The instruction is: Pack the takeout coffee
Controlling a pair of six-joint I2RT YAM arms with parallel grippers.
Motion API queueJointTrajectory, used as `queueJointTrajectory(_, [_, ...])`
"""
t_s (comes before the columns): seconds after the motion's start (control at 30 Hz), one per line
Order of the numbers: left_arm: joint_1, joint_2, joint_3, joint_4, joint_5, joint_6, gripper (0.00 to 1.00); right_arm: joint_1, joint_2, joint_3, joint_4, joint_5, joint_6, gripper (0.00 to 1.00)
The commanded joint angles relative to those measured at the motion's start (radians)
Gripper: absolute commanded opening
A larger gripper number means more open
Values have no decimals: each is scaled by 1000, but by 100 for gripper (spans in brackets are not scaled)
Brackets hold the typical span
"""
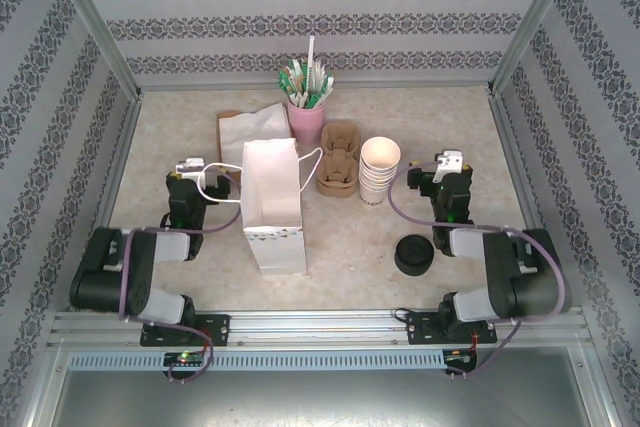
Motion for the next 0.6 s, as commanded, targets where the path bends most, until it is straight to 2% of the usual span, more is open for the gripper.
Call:
queueJointTrajectory(0.0, [10,-168,-2,-148,-103,-78,100,-9,-112,-14,-89,4,26,98])
queueJointTrajectory(0.23, [10,-523,-58,-434,-407,-384,100,-15,-341,-48,-266,77,141,98])
queueJointTrajectory(0.33, [10,-668,-20,-666,-497,-546,100,-21,-437,8,-474,84,202,98])
queueJointTrajectory(0.4, [10,-735,14,-791,-477,-589,100,-24,-493,81,-637,116,272,98])
queueJointTrajectory(0.47, [11,-763,59,-871,-388,-577,100,-32,-549,159,-858,177,400,98])
queueJointTrajectory(0.57, [14,-729,177,-1051,-289,-588,100,-69,-603,241,-1086,98,505,98])
